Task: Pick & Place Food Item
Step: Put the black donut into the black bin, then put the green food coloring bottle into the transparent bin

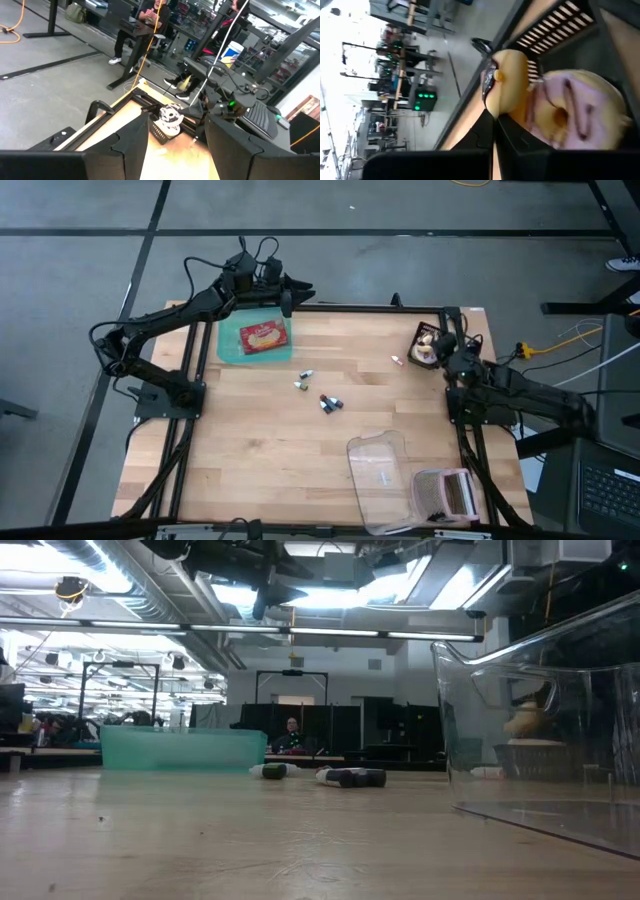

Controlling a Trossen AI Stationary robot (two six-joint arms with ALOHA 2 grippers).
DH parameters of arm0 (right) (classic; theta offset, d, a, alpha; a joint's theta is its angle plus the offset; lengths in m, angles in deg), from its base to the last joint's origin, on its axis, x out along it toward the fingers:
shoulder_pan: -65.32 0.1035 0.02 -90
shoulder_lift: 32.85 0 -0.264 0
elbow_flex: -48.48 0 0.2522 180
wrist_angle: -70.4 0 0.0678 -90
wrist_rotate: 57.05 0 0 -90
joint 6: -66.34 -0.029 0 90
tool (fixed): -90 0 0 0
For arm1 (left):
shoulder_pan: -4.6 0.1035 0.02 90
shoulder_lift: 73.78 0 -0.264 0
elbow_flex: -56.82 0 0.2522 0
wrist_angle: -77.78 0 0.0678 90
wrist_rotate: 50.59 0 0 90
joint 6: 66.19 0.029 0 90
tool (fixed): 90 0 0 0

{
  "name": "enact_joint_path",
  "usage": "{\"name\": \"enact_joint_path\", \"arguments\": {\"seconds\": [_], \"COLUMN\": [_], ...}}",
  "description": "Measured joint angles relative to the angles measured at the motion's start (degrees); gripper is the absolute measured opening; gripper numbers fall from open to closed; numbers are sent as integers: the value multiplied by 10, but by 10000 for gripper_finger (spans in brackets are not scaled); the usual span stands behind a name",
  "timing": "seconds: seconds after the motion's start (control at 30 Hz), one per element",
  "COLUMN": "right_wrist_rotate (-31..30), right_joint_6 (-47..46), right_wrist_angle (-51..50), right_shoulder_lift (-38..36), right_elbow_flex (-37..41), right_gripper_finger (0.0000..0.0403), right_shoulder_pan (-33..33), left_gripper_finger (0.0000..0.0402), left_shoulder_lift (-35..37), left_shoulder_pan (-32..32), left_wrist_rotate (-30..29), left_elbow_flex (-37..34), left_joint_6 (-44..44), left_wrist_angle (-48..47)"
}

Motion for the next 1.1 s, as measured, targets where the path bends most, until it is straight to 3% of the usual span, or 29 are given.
{"name": "enact_joint_path", "arguments": {"seconds": [0.33,0.63,0.77,1.1], "right_wrist_rotate": [-5,-8,-7,21], "right_joint_6": [-25,-24,-39,-54], "right_wrist_angle": [-10,5,6,51], "right_shoulder_lift": [17,17,16,16], "right_elbow_flex": [0,0,0,0], "right_gripper_finger": [13,141,175,185], "right_shoulder_pan": [35,59,66,96], "left_gripper_finger": [189,189,188,189], "left_shoulder_lift": [0,0,0,0], "left_shoulder_pan": [0,0,0,0], "left_wrist_rotate": [0,1,1,2], "left_elbow_flex": [0,0,0,0], "left_joint_6": [-3,-4,-4,-8], "left_wrist_angle": [0,0,0,0]}}
